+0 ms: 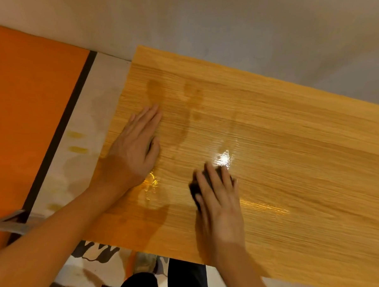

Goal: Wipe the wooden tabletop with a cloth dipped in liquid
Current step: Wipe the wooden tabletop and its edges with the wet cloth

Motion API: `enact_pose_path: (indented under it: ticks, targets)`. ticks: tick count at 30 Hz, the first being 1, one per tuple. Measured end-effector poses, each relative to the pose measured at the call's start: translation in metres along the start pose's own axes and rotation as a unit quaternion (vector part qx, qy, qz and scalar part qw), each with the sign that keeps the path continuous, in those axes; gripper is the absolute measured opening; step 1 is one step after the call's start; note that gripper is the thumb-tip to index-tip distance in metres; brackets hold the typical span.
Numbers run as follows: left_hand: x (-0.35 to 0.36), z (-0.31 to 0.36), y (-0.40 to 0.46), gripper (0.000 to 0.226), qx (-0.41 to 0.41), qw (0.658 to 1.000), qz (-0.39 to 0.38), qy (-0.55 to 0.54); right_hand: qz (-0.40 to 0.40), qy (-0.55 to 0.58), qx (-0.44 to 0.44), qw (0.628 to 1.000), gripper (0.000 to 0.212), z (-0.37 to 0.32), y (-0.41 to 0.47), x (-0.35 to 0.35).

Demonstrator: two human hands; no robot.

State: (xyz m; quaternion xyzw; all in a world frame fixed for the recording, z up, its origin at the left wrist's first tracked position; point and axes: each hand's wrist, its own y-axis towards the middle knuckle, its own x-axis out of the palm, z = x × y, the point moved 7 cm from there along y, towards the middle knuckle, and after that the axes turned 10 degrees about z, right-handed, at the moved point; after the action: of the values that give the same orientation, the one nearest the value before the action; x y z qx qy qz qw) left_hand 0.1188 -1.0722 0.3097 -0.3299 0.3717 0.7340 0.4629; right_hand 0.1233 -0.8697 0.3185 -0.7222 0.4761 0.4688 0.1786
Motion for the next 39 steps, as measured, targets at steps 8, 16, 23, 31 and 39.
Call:
enact_pose_path:
  ticks: [8, 16, 23, 31, 39]
  targets:
    - [-0.003, 0.002, 0.000, 0.054, -0.014, 1.000, 0.018, -0.012, 0.050, -0.005, 0.039, 0.998, 0.040, -0.001, 0.089, 0.020]
    - [0.001, 0.000, 0.004, 0.055, -0.025, 0.999, -0.025, -0.002, -0.034, 0.011, -0.032, 0.999, 0.044, -0.022, 0.050, 0.024]
    - [-0.001, 0.002, 0.002, 0.054, -0.037, 0.999, -0.031, 0.011, 0.040, 0.010, 0.022, 0.999, 0.041, -0.011, 0.105, 0.032]
    - [-0.001, 0.000, 0.004, 0.054, -0.037, 0.999, -0.037, 0.014, -0.027, -0.004, -0.011, 1.000, 0.044, -0.001, 0.048, 0.014]
    - [-0.003, 0.001, 0.005, 0.053, -0.048, 0.998, -0.038, 0.007, 0.022, 0.000, 0.071, 0.997, 0.046, 0.005, 0.042, 0.004]
